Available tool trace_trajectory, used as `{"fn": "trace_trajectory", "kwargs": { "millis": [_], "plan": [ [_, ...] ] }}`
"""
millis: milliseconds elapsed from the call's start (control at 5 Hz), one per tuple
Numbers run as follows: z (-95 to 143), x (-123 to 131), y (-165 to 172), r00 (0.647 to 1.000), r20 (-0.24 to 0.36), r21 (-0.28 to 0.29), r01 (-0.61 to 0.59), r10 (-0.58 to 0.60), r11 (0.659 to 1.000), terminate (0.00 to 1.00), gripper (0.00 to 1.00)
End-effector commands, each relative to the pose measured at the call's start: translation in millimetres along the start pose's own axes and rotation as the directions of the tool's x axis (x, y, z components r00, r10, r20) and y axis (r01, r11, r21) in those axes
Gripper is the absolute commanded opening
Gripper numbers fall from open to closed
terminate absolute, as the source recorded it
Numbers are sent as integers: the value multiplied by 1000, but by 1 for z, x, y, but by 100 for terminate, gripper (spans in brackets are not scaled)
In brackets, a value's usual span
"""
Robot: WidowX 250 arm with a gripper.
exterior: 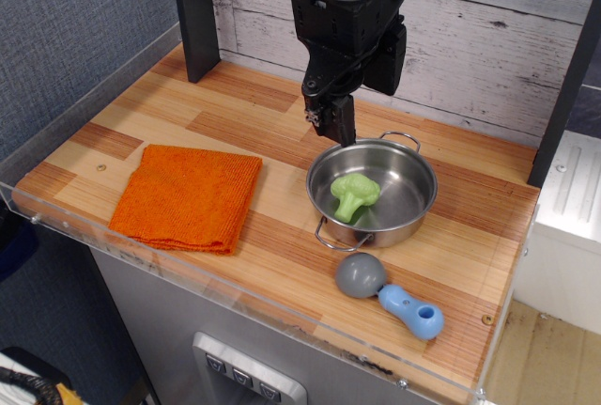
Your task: Place the broccoli on top of the orange towel
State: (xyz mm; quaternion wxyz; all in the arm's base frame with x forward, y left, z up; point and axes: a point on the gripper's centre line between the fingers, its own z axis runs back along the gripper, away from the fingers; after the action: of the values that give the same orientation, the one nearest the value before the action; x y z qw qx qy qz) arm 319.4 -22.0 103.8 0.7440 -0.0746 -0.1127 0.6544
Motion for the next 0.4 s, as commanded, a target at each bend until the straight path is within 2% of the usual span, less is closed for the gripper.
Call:
{"fn": "trace_trajectory", "kwargs": {
  "millis": [0, 200],
  "plan": [
    [0, 0, 0, 1000, 0, 0, 0, 0, 1000, 0, 100],
    [-10, -2, 3, 1000, -19, 12, -14, 14, 1000, 0, 100]
  ]
}}
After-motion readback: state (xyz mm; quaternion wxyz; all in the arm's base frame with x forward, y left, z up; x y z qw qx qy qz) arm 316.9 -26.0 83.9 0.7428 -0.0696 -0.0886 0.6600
